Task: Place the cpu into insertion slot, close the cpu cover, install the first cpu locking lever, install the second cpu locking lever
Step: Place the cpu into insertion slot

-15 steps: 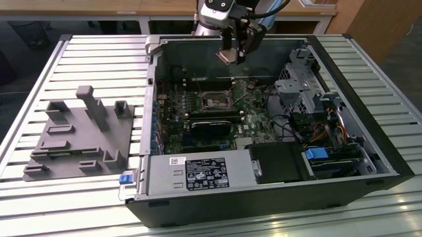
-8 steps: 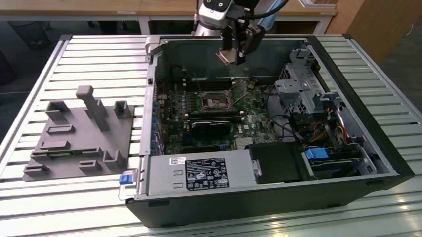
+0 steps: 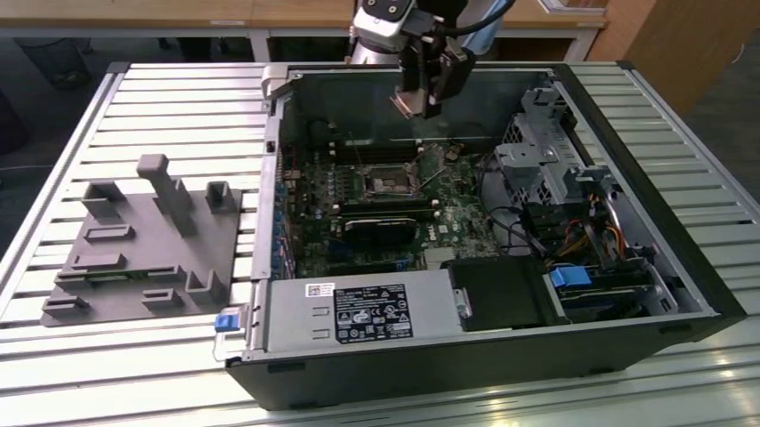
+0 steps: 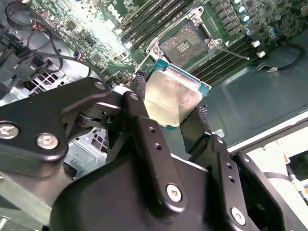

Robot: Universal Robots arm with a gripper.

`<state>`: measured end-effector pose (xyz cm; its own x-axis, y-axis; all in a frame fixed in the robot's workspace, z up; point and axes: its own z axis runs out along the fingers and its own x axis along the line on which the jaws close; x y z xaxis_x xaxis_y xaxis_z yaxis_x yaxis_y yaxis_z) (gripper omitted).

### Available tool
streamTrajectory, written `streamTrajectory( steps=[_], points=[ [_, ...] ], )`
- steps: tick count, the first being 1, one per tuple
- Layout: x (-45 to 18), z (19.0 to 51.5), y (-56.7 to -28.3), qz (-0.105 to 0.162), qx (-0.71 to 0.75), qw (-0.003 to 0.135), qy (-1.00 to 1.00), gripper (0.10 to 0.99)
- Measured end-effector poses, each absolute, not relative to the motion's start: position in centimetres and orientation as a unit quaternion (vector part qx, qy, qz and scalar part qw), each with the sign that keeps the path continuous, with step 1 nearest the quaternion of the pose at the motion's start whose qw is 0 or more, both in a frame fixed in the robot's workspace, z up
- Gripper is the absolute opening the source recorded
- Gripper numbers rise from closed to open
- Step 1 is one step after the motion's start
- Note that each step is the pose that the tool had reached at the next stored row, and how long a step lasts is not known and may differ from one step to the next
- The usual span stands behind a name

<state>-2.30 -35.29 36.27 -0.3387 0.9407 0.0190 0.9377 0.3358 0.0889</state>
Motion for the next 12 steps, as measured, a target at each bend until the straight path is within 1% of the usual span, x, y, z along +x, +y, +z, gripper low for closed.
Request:
streamTrajectory(
  steps=[12],
  points=[
    [-2.3, 35.36, -35.28, 0.04, 0.649, 0.022, 0.76, 0.541]
  ],
)
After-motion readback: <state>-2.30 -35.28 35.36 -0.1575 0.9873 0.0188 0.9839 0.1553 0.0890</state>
